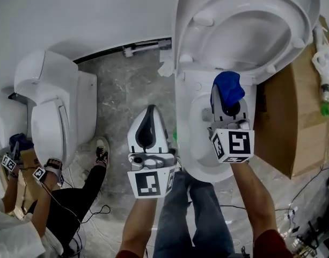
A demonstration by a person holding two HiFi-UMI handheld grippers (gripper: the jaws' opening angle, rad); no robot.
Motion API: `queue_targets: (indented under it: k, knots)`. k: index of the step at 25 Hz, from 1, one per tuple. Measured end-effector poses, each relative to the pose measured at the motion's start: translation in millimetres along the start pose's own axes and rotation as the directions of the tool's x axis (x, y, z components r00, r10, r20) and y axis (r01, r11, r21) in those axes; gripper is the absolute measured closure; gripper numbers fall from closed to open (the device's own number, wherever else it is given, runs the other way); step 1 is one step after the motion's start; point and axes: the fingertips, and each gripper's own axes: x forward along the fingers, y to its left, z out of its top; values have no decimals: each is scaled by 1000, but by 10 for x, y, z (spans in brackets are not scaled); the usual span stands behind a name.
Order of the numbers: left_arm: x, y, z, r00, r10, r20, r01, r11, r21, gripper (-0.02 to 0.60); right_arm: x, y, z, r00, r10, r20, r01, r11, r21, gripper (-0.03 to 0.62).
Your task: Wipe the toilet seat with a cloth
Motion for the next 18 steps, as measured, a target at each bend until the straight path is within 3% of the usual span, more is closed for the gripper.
queue_targets:
  k: [10, 15, 18]
  knots:
    - [46, -260, 843, 1000, -7, 4, 7, 1000, -14, 565, -829, -13, 1634, 977, -12, 213, 32, 995, -92, 540]
    - [147, -438, 1101, 999, -33, 6, 33, 999, -4, 565, -1050, -136, 1958, 971, -23, 236, 47, 994, -97, 540]
    - [219, -562, 1096, 996, -72, -43, 73, 997, 22, 565, -1121, -196, 2002, 971, -22, 238, 45, 995, -90, 540]
